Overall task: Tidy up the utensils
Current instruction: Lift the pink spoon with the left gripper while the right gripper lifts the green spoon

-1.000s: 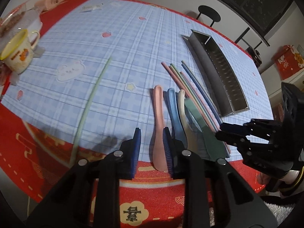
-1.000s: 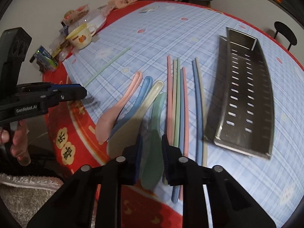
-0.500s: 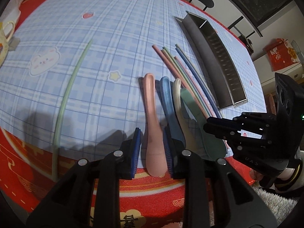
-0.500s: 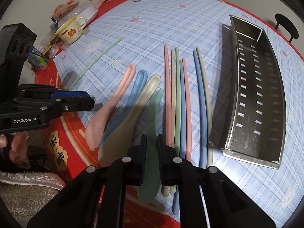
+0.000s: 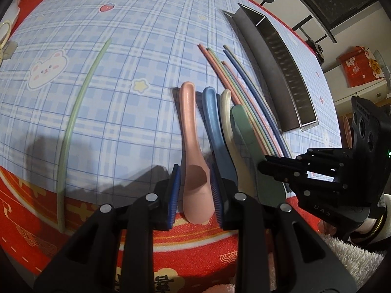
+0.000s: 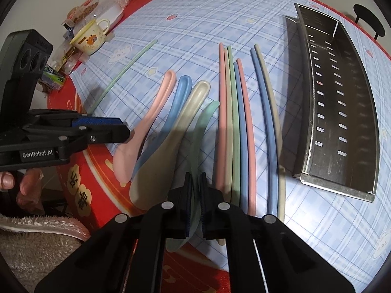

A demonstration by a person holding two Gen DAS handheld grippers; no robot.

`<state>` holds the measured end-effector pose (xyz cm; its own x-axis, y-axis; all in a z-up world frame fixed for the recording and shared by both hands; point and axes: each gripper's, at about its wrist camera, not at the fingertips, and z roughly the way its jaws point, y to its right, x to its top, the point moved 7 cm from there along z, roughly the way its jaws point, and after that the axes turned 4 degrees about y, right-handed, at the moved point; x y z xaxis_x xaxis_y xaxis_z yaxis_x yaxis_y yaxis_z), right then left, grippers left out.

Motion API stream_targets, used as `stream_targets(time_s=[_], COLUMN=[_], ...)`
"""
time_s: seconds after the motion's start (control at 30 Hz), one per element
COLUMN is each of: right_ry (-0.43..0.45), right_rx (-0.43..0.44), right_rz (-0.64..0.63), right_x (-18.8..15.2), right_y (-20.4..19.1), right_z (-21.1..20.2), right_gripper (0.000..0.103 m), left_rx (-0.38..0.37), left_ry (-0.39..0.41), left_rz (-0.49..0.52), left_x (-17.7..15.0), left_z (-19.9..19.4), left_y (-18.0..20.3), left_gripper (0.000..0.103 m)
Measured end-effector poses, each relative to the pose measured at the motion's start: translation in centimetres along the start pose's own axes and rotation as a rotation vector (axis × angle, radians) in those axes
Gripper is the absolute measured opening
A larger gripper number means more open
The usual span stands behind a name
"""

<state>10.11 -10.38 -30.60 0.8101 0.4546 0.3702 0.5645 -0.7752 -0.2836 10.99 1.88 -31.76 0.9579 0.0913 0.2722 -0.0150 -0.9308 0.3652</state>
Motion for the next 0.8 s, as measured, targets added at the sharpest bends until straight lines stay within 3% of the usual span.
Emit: stream_targets(time_s=[0.43,0.8], right_ry=[0.024,0.032], right_rx=[0.000,0.001], right_rz=[0.015,0.025], right_x=[-0.2,-0.2], right_y=[0.0,0.0], right_z=[-0.2,-0.2], right_gripper=[0.007,0.007], left_rx=[-0.038,-0.036], left_ry=[-0.034,-0.034], left_rz=[-0.051,-0.028], left_x=[-0.8,-1.5], left_z=[1.1,0.9], left_y=[-0.4,0.3], left_gripper=[0.031,0.025])
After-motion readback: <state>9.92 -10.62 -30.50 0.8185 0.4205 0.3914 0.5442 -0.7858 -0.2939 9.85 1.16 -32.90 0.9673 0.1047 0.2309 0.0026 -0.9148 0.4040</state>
